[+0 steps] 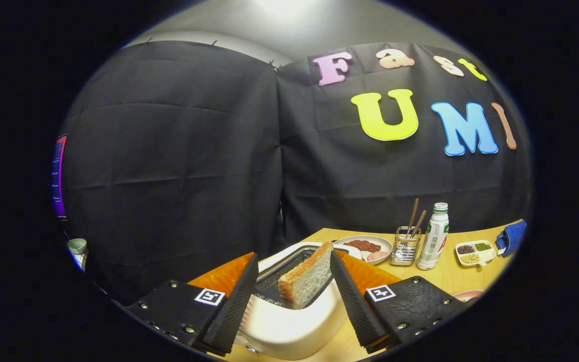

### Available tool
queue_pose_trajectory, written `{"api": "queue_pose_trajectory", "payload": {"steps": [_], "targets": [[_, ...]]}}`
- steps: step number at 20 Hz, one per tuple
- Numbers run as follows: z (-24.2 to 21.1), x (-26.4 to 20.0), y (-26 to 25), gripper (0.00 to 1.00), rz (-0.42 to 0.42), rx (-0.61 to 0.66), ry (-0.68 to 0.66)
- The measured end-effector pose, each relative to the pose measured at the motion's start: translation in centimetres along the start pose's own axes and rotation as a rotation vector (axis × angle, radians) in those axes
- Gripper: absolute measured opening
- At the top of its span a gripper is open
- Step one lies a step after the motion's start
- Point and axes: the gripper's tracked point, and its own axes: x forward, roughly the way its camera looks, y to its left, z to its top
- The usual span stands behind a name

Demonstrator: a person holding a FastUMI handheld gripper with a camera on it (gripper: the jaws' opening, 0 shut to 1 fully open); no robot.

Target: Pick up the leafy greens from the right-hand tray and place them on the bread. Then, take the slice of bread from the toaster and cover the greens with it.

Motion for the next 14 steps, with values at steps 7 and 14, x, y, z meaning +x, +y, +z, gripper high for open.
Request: {"api": "queue_pose_trajectory", "payload": {"steps": [7,14], "targets": [[-2.2,1.8,-1.6,0.51,-0.045,-0.015,0.053],[-1.5,1.1,-1.0,0.14,0.008,0.052,0.067]]}}
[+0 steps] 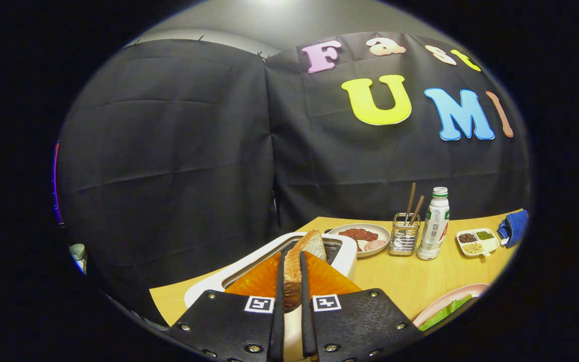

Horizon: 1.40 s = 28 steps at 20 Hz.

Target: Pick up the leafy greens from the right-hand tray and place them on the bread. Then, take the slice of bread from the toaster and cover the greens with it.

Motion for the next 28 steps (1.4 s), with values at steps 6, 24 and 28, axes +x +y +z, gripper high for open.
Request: {"api": "queue_pose_trajectory", "payload": {"steps": [6,24,28], "targets": [[3.2,-0.9,-1.1,0.00,0.007,0.071,-0.069],[12.6,-12.9,-15.4,0.00,-0.266,-0.116,-0.237],[11.2,-15.6,-19.0,0.00,-0.339,-0.190,-0.185]]}}
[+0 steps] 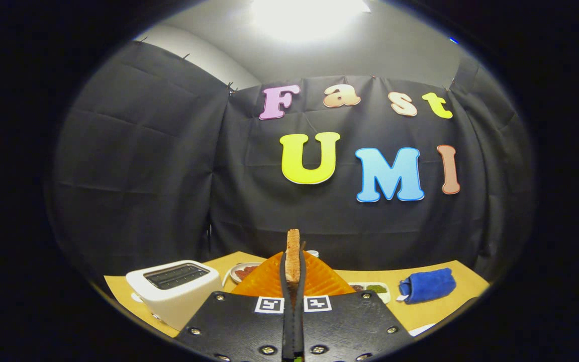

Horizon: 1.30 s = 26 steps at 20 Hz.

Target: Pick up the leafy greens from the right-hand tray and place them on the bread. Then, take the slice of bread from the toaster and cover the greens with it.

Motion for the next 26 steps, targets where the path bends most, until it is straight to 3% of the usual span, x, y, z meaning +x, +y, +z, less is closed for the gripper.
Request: {"api": "queue_pose_trajectory", "payload": {"steps": [6,11,26], "targets": [[-4.2,-2.6,-4.8,0.00,-0.073,-0.119,0.097],[-9.0,-3.8,-6.9,0.00,-0.093,-0.140,0.193],[-17.5,-4.7,-3.6,0.00,-0.026,-0.207,0.321]]}}
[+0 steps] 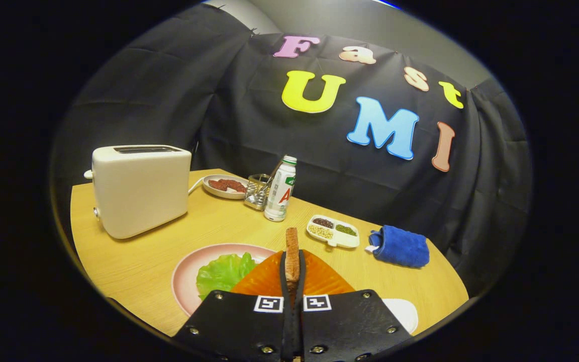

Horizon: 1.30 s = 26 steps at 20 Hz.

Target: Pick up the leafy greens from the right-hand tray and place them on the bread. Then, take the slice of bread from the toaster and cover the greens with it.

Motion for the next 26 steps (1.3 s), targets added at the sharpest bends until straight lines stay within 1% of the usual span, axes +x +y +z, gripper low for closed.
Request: {"api": "queue_pose_trajectory", "payload": {"steps": [2,5,11,15,18,20,21,22,23,24,25,26], "targets": [[0.2,-0.2,0.4,0.00,0.000,-0.016,-0.008],[-0.8,0.0,2.8,0.00,0.069,0.016,0.020],[-2.9,0.3,5.8,0.00,0.157,0.051,0.093],[-3.4,0.3,6.2,0.00,0.164,0.043,0.106],[-4.4,0.4,7.0,0.01,0.189,0.088,0.148],[-4.1,0.4,6.8,0.01,0.186,0.106,0.147],[-4.3,0.4,7.2,0.03,0.195,0.118,0.154],[-4.3,0.0,7.3,0.10,0.206,0.124,0.159],[-4.2,0.0,7.9,0.13,0.229,0.133,0.155],[-4.4,-0.4,8.4,0.24,0.256,0.160,0.182],[-4.7,-0.1,8.6,0.35,0.254,0.178,0.179],[-4.4,0.1,8.4,0.35,0.255,0.189,0.170]]}}
